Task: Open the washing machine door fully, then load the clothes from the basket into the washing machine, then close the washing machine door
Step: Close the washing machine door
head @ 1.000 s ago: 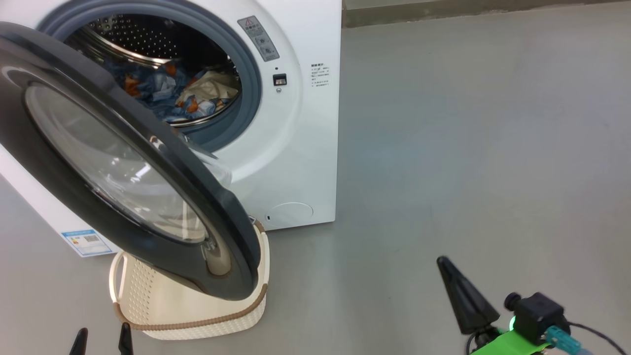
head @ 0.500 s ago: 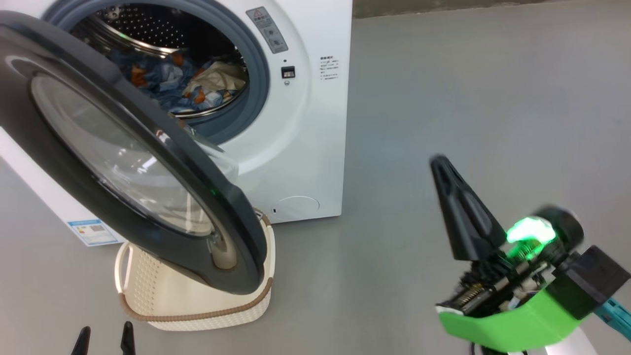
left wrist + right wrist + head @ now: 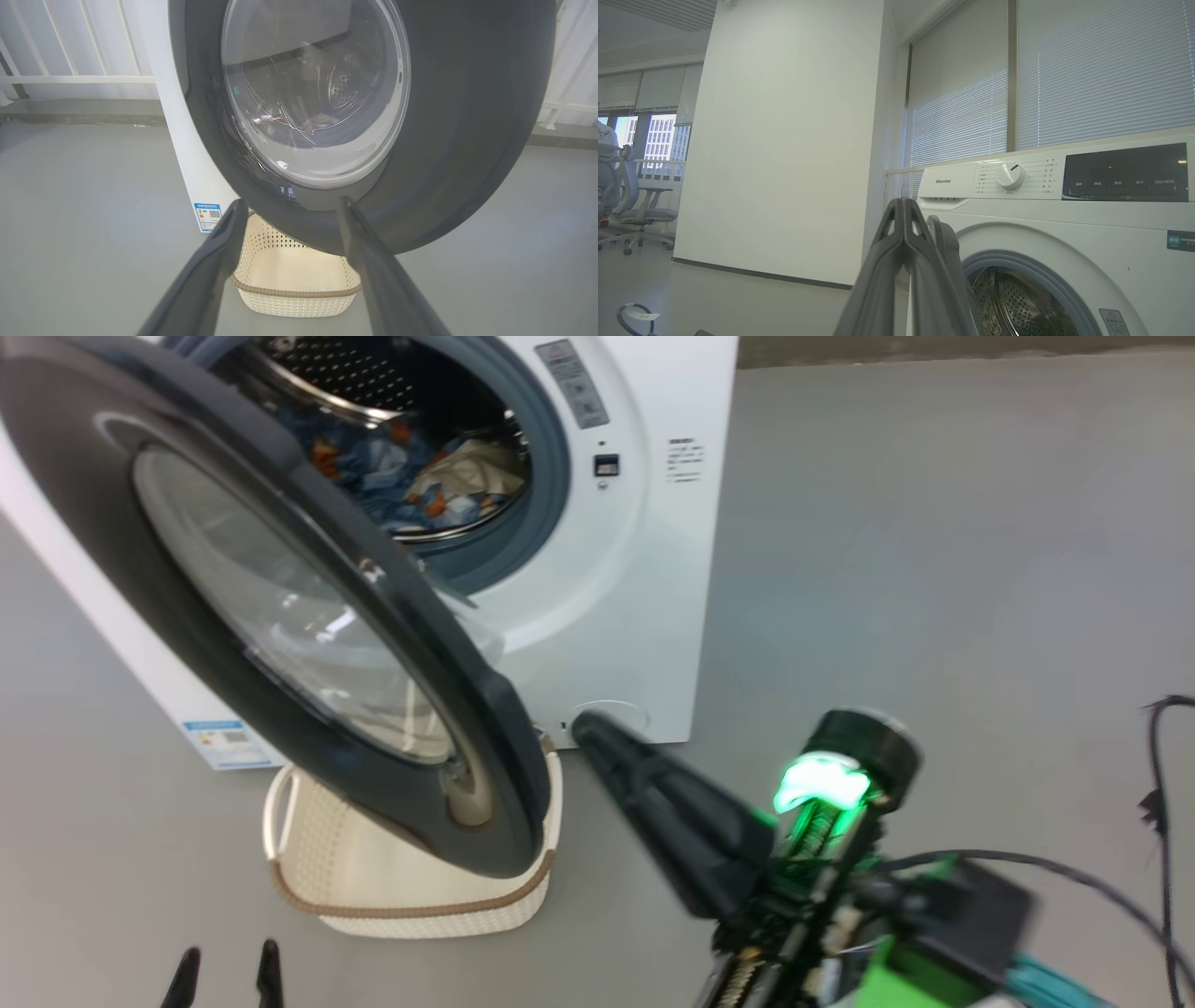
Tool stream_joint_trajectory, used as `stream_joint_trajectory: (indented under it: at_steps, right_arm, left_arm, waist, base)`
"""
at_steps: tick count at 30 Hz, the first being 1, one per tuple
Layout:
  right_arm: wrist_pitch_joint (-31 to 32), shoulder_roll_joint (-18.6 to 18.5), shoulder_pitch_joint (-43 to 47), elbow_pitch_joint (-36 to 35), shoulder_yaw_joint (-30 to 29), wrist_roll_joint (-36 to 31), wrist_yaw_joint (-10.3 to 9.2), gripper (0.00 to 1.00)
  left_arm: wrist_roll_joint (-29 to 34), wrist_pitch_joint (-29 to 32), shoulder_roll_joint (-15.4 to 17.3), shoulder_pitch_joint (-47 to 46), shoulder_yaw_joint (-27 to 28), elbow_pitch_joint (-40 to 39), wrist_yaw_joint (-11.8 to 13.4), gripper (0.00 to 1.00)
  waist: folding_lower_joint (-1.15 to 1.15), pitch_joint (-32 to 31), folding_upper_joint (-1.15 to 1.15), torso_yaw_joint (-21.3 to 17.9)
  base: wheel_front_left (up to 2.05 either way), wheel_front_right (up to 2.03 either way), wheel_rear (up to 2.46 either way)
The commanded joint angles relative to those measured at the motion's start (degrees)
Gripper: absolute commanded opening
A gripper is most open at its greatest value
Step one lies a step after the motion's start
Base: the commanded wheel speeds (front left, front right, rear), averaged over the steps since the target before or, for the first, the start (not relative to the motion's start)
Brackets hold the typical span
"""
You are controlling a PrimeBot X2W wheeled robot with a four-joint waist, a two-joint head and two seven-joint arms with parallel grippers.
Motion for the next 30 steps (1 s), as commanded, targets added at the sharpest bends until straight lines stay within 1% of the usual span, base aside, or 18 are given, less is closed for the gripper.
stream_joint_trajectory:
  at_steps: [1,7,13,17,22,30]
  right_arm:
    - [0.1,0.6,-1.4,0.2,1.7,0.8,0.08,0.0]
    - [0.7,-0.3,-2.3,7.2,7.5,2.3,0.08,0.0]
    - [0.6,-0.5,-2.4,13.1,9.6,3.1,0.08,0.0]
    - [0.6,-1.1,-2.7,17.7,9.8,3.1,0.08,0.0]
    - [0.3,-1.9,-2.8,22.9,8.7,3.1,0.08,0.0]
    - [-0.1,-1.3,-3.3,27.3,6.5,3.2,0.08,0.0]
  left_arm:
    - [-0.3,-0.4,0.2,-3.5,1.1,-1.1,0.0,1.0]
    - [-1.4,-0.4,0.2,-6.0,-1.6,-0.8,0.4,1.0]
    - [-2.4,-0.4,0.2,-7.5,-3.7,-0.3,1.0,1.0]
    - [-2.8,-0.4,0.2,-8.3,-5.1,-0.3,1.4,1.0]
    - [-3.1,-0.4,0.2,-9.6,-6.2,-0.6,1.8,1.0]
    - [-3.6,-0.4,0.2,-10.4,-7.4,-0.6,2.1,1.0]
  waist:
    - [0.0,0.7,0.0,1.6]
    - [0.0,2.9,0.0,5.9]
    - [0.0,5.1,0.0,8.8]
    - [0.0,6.9,0.0,10.4]
    - [0.0,8.4,0.0,11.8]
    - [0.0,10.1,0.0,13.4]
  base:
    - [0.0,0.0,0.0]
    - [0.0,0.0,0.0]
    - [0.0,0.0,0.0]
    - [0.0,0.0,0.0]
    - [0.0,0.0,0.0]
    - [0.0,0.0,0.0]
